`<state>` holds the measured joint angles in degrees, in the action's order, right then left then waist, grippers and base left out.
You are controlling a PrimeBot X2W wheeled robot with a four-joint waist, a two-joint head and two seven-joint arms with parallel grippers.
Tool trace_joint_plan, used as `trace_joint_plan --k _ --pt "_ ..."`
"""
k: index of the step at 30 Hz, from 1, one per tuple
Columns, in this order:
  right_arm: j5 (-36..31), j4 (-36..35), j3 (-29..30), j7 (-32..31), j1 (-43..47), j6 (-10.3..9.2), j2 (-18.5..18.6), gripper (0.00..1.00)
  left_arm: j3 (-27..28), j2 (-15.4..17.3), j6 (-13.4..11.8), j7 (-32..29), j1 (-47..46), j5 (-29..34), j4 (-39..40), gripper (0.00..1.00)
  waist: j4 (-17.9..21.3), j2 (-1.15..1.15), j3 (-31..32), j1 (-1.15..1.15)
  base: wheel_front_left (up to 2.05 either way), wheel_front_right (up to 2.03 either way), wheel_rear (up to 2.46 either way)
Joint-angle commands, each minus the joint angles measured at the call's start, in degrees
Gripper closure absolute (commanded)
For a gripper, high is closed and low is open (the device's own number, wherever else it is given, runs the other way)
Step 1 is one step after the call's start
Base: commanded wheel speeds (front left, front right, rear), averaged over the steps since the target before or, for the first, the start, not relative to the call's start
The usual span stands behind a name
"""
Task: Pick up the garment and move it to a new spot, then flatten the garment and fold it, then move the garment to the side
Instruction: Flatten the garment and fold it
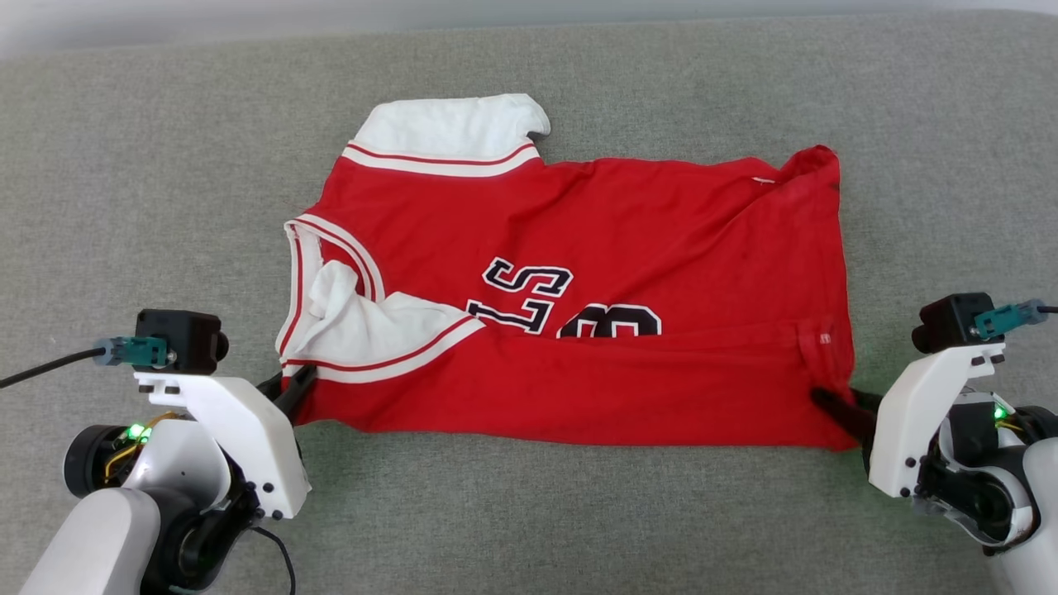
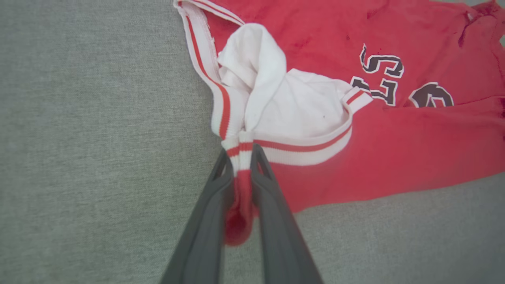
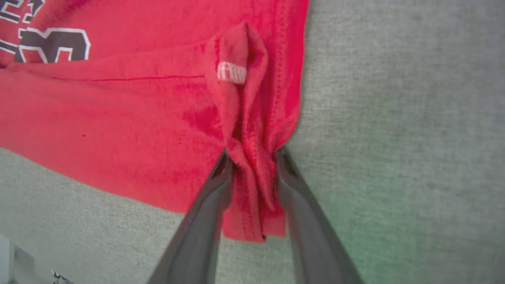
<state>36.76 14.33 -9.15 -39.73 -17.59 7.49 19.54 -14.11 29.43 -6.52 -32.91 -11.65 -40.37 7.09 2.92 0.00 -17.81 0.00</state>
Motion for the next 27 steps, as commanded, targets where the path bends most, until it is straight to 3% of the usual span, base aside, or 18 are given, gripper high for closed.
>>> trace_joint_plan --k 1,9,16,27 --pt "0.6 1.5 -2.1 -0.4 0.7 0.00 -1.1 1.00 0.1 -0.3 0.2 0.5 -0.1 0.0 -0.2 1.00 0.0 0.00 0.3 0.00 0.00 0.00 0.00" --pt "0.1 -0.5 -3.2 2.7 -1.4 -0.01 2.1 1.00 1.2 -1.3 0.0 4.0 0.9 -0.5 -2.1 1.00 0.1 0.00 4.0 0.00 0.00 0.00 0.00" --pt "-1.1 -2.7 -4.9 3.3 0.8 -0.01 2.4 1.00 1.7 -2.0 -0.7 5.8 3.8 -1.0 -3.8 1.00 -0.1 0.00 9.5 0.00 0.00 0.00 0.00" --pt "-0.7 -6.9 -5.6 2.5 9.3 -0.01 1.4 1.00 4.3 -1.4 -4.3 6.3 15.6 -3.1 -1.7 1.00 -0.8 0.00 16.0 0.00 0.00 0.00 0.00"
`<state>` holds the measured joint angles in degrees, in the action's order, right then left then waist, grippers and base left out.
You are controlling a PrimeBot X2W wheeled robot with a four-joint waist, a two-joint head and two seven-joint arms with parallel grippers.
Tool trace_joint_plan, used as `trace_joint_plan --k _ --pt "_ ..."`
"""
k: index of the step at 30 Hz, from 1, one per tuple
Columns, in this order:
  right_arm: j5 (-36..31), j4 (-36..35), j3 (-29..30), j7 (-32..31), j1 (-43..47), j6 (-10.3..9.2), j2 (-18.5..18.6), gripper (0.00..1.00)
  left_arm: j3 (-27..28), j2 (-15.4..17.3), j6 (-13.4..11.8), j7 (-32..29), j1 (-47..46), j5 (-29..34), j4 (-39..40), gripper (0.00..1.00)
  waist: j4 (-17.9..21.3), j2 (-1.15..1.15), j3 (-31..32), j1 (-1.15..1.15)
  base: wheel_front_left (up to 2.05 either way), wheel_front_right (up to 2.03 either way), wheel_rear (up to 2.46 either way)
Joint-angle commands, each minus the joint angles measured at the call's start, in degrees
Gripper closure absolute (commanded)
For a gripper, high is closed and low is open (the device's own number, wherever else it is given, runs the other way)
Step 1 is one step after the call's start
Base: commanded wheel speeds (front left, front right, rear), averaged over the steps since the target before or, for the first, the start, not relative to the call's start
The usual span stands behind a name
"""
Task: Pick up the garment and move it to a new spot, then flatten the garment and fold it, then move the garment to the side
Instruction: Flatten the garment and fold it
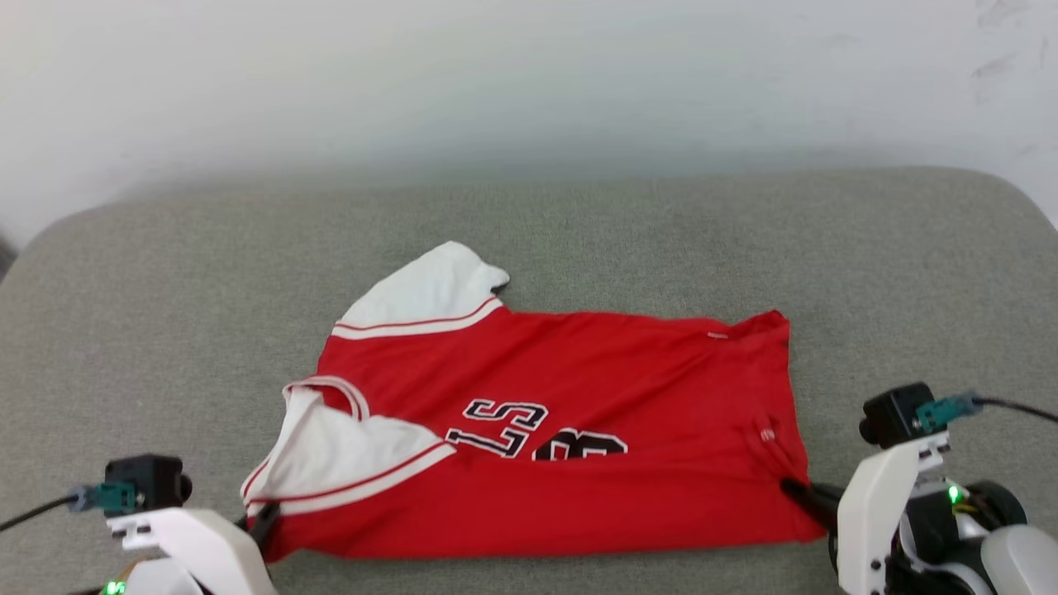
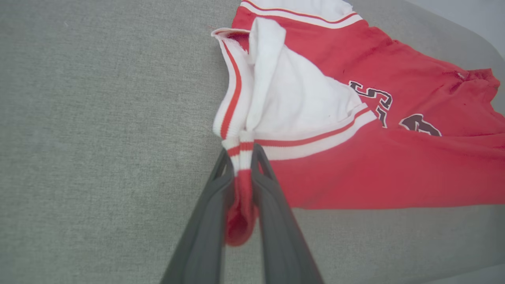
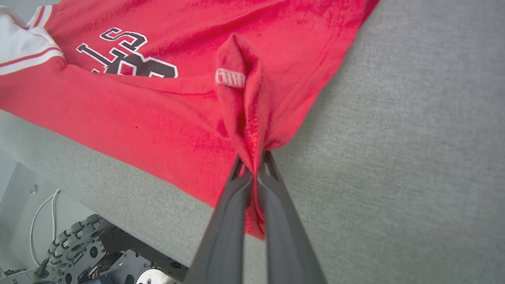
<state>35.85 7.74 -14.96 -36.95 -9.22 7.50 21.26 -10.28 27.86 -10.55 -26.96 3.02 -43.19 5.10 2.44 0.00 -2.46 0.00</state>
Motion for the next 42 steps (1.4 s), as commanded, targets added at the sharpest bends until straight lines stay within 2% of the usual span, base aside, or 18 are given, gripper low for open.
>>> trace_joint_plan --k 1,4,5,6,7,11,14,21,27,35,39,42 --pt "0.3 -0.3 0.4 -0.4 1.9 -0.02 -0.3 1.00 0.6 0.3 -0.5 0.2 1.9 -0.4 0.3 1.00 -0.4 0.00 0.8 0.00 0.00 0.00 0.00" --pt "-0.3 0.2 1.6 0.1 4.0 -0.02 -0.4 1.00 0.2 -0.5 0.1 -0.2 3.7 -1.7 -0.1 1.00 -0.6 0.00 0.6 0.00 0.00 0.00 0.00" --pt "-0.2 0.8 2.0 0.3 4.8 -0.02 -0.8 0.83 -0.2 -0.6 0.5 -0.4 3.8 -1.9 -0.6 1.00 -0.7 0.00 0.4 0.00 0.00 0.00 0.00" --pt "-0.6 1.3 2.3 0.8 5.2 -0.02 -0.9 0.16 -0.6 -1.2 0.8 -0.2 3.6 -2.4 -1.1 0.82 -0.7 0.00 0.1 0.00 0.00 0.00 0.00" --pt "-0.8 1.8 2.6 1.5 5.4 -0.02 -1.1 0.00 -1.0 -1.6 1.2 0.0 3.2 -2.5 -2.0 0.00 -0.7 0.00 -0.1 0.00 0.00 0.00 0.00" --pt "-0.2 3.5 2.9 5.4 6.0 -0.02 -1.9 0.00 -1.4 -2.8 2.5 2.4 1.2 -2.1 -5.3 0.00 -0.3 0.00 -0.6 0.00 0.00 0.00 0.00" --pt "-0.6 2.8 2.7 11.0 5.6 -0.02 -2.0 0.00 -0.6 -2.8 2.9 5.6 -0.5 -0.9 -6.2 0.00 0.3 0.00 -0.5 0.00 0.00 0.00 0.00" --pt "-6.3 -0.2 5.6 26.6 4.1 -0.02 -3.7 0.00 0.4 -2.6 1.3 14.3 -5.3 5.4 -5.3 0.00 2.2 0.00 0.0 0.00 0.00 0.00 0.00" --pt "-11.1 -4.4 8.6 32.8 2.4 -0.02 -6.3 0.00 0.5 -3.4 -0.1 21.0 -10.6 9.9 -5.2 0.00 4.4 0.00 -1.9 0.00 0.00 0.00 0.00" --pt "-14.0 -11.5 11.7 35.8 -3.3 -0.02 -7.6 0.00 1.0 -2.1 1.0 20.6 -23.3 10.9 -7.2 0.00 7.9 0.00 -12.2 0.00 0.00 0.00 0.00" --pt "-15.0 -13.9 12.6 36.3 -5.4 -0.02 -7.9 0.00 0.7 -1.0 2.4 18.5 -29.1 10.6 -8.7 0.00 9.2 0.00 -16.7 0.00 0.00 0.00 0.00" --pt "-14.9 -15.3 13.2 36.9 -7.0 -0.02 -8.1 0.00 0.2 0.8 4.6 14.5 -35.0 9.5 -10.7 0.00 10.4 0.00 -20.5 0.00 0.00 0.00 0.00"
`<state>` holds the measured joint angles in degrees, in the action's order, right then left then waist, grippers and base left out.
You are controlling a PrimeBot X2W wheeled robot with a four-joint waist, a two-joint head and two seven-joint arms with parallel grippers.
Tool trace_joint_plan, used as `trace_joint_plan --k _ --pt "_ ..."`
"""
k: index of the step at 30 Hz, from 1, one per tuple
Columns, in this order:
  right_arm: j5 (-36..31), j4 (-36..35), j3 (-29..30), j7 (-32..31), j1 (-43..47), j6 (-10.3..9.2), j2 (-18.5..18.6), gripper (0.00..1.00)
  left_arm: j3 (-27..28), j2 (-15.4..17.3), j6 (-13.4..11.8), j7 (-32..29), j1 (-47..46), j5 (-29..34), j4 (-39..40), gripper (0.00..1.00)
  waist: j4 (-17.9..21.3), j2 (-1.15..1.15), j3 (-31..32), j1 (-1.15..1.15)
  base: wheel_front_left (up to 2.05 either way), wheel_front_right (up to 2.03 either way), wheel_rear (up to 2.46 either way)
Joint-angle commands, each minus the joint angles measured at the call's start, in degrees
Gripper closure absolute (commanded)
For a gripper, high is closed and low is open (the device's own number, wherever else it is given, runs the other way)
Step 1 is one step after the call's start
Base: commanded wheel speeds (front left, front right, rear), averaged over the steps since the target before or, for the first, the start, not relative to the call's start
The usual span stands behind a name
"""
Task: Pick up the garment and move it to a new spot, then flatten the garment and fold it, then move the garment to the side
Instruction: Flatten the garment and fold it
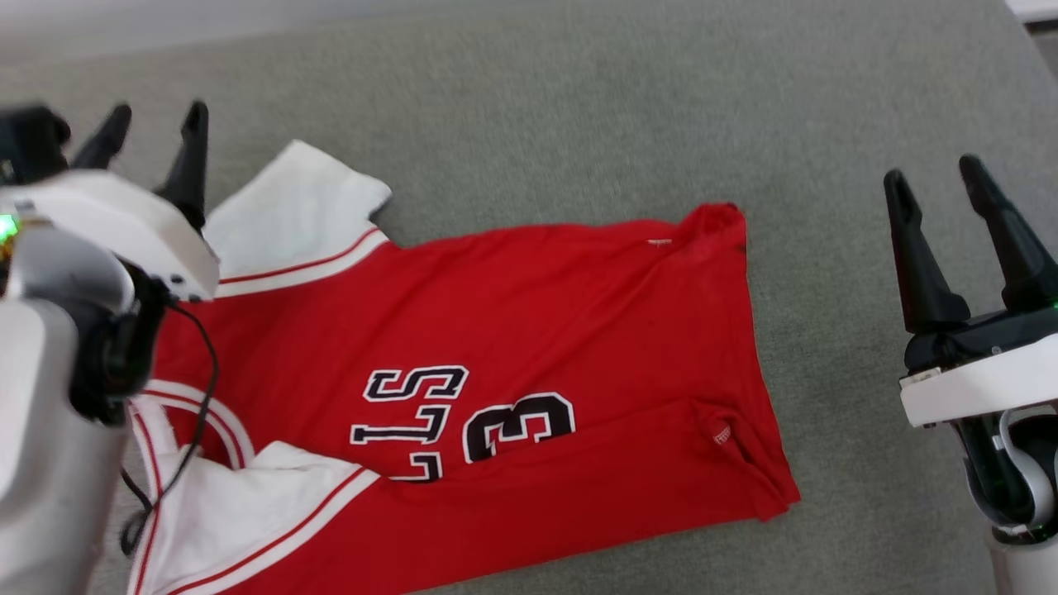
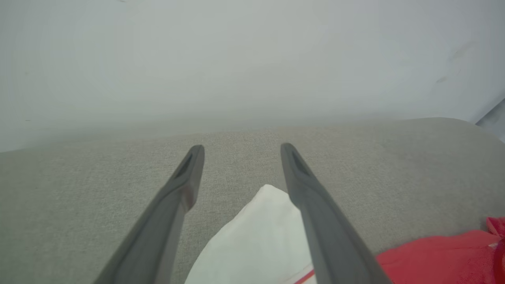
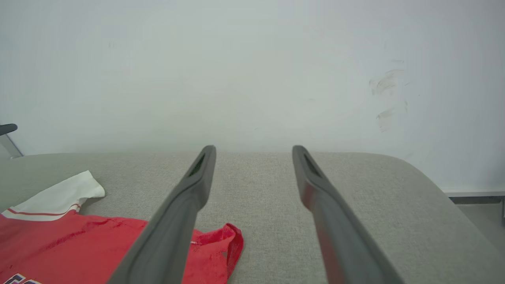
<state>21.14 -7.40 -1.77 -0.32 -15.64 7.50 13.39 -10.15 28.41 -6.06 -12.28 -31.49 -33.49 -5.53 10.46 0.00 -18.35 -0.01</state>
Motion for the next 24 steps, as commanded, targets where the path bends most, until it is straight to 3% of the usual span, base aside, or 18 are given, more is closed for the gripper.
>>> trace_joint_plan --k 1,6,10,14,21,22,23,24 --pt "0.0 -0.5 0.1 0.4 -1.1 -0.02 -0.4 0.00 -0.3 0.9 1.1 -1.9 -2.6 -0.7 -0.9 0.00 2.7 0.00 -5.5 0.01 0.00 0.00 0.00" --pt "0.6 -0.4 -0.2 1.4 -2.6 -0.02 -1.0 0.00 -2.6 4.8 6.2 -15.4 -11.9 -4.4 -5.0 0.00 4.5 0.00 -9.2 0.01 0.00 0.00 0.00" --pt "1.3 0.7 -0.7 2.3 -3.2 -0.02 -1.6 0.00 -4.5 7.9 7.8 -27.8 -17.0 -6.8 -7.2 0.00 5.7 0.00 -11.1 0.01 0.00 0.00 0.00" --pt "2.2 2.2 -1.2 3.1 -3.5 -0.02 -2.3 0.00 -6.0 9.8 6.8 -37.1 -19.5 -7.8 -7.9 0.00 6.8 0.00 -12.6 0.01 0.00 0.00 0.00" --pt "3.7 4.9 -2.5 4.8 -4.6 -0.02 -2.9 0.00 -8.7 9.6 3.7 -47.2 -17.7 -9.3 -10.8 0.00 8.3 0.00 -14.2 0.01 0.00 0.00 0.00" --pt "3.9 5.2 -2.7 5.0 -4.7 -0.02 -2.8 0.00 -9.0 9.5 3.2 -48.1 -17.0 -9.5 -11.4 0.21 8.5 0.00 -14.2 0.01 0.00 0.00 0.00" --pt "4.1 5.4 -2.8 5.0 -4.8 -0.02 -2.6 0.00 -9.0 9.1 2.7 -48.6 -16.4 -9.9 -12.0 0.67 8.7 0.00 -14.3 0.01 0.00 0.00 0.00" --pt "4.2 5.6 -2.9 5.2 -5.0 -0.02 -2.4 0.00 -9.0 8.5 2.2 -49.3 -15.6 -10.5 -12.6 1.00 8.8 0.00 -14.2 0.01 0.00 0.00 0.00"
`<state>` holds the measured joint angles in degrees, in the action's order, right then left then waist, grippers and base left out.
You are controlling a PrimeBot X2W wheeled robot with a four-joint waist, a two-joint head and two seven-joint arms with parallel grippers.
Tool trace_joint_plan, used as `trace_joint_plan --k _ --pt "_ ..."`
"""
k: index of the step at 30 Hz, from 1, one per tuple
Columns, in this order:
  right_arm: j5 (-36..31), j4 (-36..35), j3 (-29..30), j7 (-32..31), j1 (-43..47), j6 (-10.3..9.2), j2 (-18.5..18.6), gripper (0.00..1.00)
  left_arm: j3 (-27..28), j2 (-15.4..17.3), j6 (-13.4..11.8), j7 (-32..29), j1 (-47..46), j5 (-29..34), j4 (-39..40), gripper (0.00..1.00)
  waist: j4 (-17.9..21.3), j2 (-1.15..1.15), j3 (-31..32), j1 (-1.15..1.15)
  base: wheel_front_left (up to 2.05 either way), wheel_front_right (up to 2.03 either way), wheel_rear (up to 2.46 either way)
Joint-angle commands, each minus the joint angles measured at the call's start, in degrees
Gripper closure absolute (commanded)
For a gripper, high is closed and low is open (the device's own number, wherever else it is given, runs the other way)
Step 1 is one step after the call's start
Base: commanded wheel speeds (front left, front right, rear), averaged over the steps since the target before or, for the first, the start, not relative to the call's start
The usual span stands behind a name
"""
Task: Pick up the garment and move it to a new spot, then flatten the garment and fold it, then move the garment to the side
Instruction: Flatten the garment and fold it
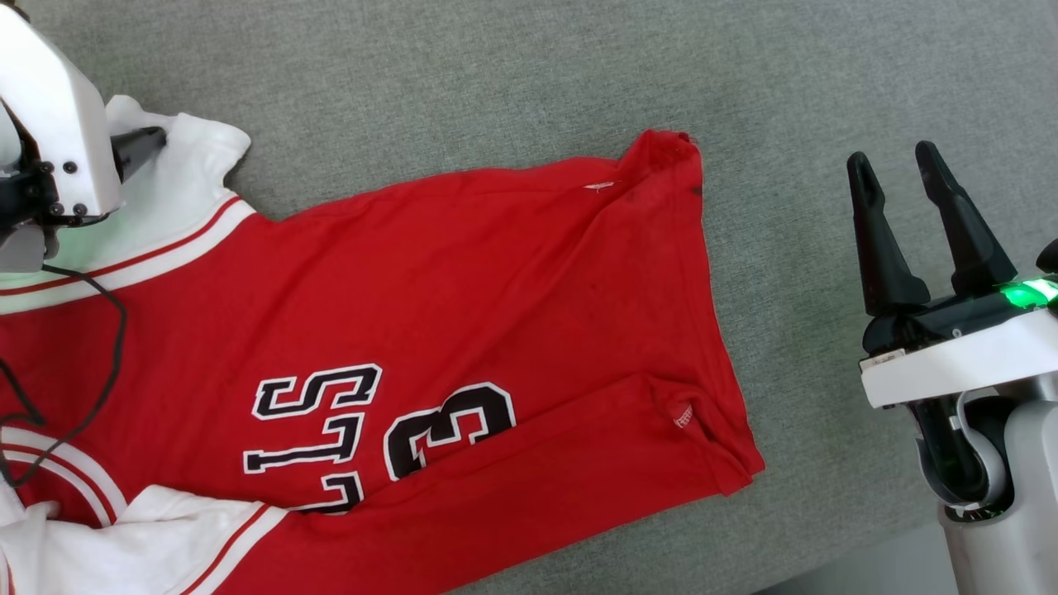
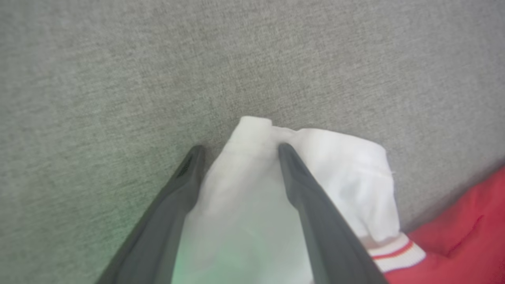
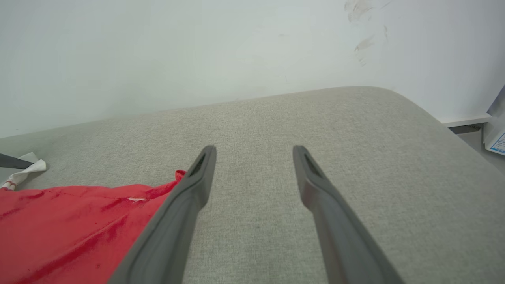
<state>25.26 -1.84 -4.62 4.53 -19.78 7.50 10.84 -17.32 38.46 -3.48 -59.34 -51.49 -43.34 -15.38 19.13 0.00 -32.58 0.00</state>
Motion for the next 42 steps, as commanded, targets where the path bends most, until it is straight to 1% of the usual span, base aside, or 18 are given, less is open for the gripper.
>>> trace_joint_plan --k 1,3,4,7,9,13,18,22,26,29,30,33,34,35,36,38,42 --pt "0.4 0.3 -0.1 0.4 -1.0 -0.02 0.4 0.00 -2.0 -2.1 -0.7 -2.9 5.1 -1.2 -3.3 1.00 0.2 0.00 0.1 0.00 0.00 0.00 0.00" --pt "0.9 0.7 0.0 0.4 -1.1 -0.02 0.8 0.00 -1.8 -2.7 -0.9 -1.6 5.7 -1.4 -3.6 1.00 0.2 0.00 0.5 0.00 0.00 0.00 0.00" --pt "1.7 1.1 0.3 -0.3 -1.3 -0.02 1.3 0.00 -1.3 -3.3 -0.4 1.2 5.5 -1.2 -3.9 1.00 -0.2 0.00 1.5 0.00 0.00 0.00 0.00" --pt "3.6 1.8 0.3 -2.1 -1.9 -0.02 2.1 0.00 -0.7 -3.8 0.1 4.5 4.5 -0.7 -3.8 1.00 -1.2 0.00 2.8 0.00 0.00 0.00 0.00" --pt "6.0 3.6 0.1 -4.0 -2.6 -0.02 3.2 0.00 -0.3 -4.5 0.5 6.6 3.7 -0.8 -3.8 1.00 -2.3 0.00 3.8 0.00 0.00 0.00 0.00" --pt "10.4 9.0 -1.0 -9.8 -5.7 -0.02 6.1 0.00 -0.2 -6.4 1.6 10.0 1.4 -0.9 -3.9 1.00 -5.1 0.00 5.1 0.00 0.00 0.00 0.00" --pt "14.5 13.7 -3.4 -17.2 -10.2 -0.02 10.1 0.00 -1.9 -9.8 2.8 12.6 -1.4 -0.1 -3.4 1.00 -9.4 0.00 4.3 0.00 0.00 0.00 0.00" --pt "17.3 15.1 -7.1 -26.0 -14.8 -0.02 13.2 0.00 -3.5 -11.9 3.9 14.3 -3.5 0.9 -2.5 1.00 -12.1 0.00 3.0 0.00 0.00 0.00 0.00" --pt "18.4 17.5 -10.5 -36.6 -19.1 -0.02 15.5 0.00 -4.6 -13.2 4.7 16.0 -4.4 1.7 -1.9 1.00 -14.1 0.00 2.1 0.00 0.00 0.00 0.00" --pt "17.9 20.2 -11.9 -44.3 -22.3 -0.02 16.1 0.00 -5.3 -14.1 5.2 17.1 -5.1 2.0 -1.7 1.00 -15.3 0.00 1.4 0.00 0.00 0.00 0.00" --pt "17.4 22.4 -12.8 -48.3 -23.7 -0.03 15.5 0.00 -5.6 -14.6 5.5 17.8 -5.3 2.2 -1.8 1.00 -15.9 0.00 1.1 0.00 0.00 0.00 0.00" --pt "16.3 26.6 -14.6 -54.9 -24.2 -0.06 15.2 0.00 -5.9 -15.0 6.0 18.9 -5.2 2.2 -2.1 1.00 -16.7 0.00 0.9 0.00 0.00 0.00 0.00" --pt "15.7 27.9 -15.0 -56.8 -24.2 -0.07 15.0 0.47 -5.9 -15.0 6.1 19.2 -5.2 2.2 -2.3 1.00 -16.9 0.00 0.9 0.00 0.00 0.00 0.00" --pt "15.3 29.0 -15.5 -58.6 -24.2 -0.07 14.9 0.69 -5.9 -15.0 6.3 19.5 -5.1 2.2 -2.4 1.00 -17.0 0.00 1.0 0.00 0.00 0.00 0.00" --pt "15.2 29.6 -15.8 -59.8 -24.2 -0.07 14.5 1.00 -5.9 -15.0 6.4 19.8 -5.0 2.1 -2.5 1.00 -17.2 0.00 1.1 0.00 0.00 0.00 0.00" --pt "14.6 29.6 -16.3 -60.7 -24.9 -0.05 13.9 1.00 -5.7 -15.0 6.5 20.7 -4.5 2.0 -2.7 1.00 -17.5 0.00 1.6 0.00 0.00 0.00 0.00" --pt "13.7 26.6 -14.8 -57.3 -26.9 -0.03 14.1 1.00 -4.8 -14.3 6.6 23.1 -2.9 1.8 -3.0 1.00 -17.7 0.00 3.4 0.00 0.00 0.00 0.00"
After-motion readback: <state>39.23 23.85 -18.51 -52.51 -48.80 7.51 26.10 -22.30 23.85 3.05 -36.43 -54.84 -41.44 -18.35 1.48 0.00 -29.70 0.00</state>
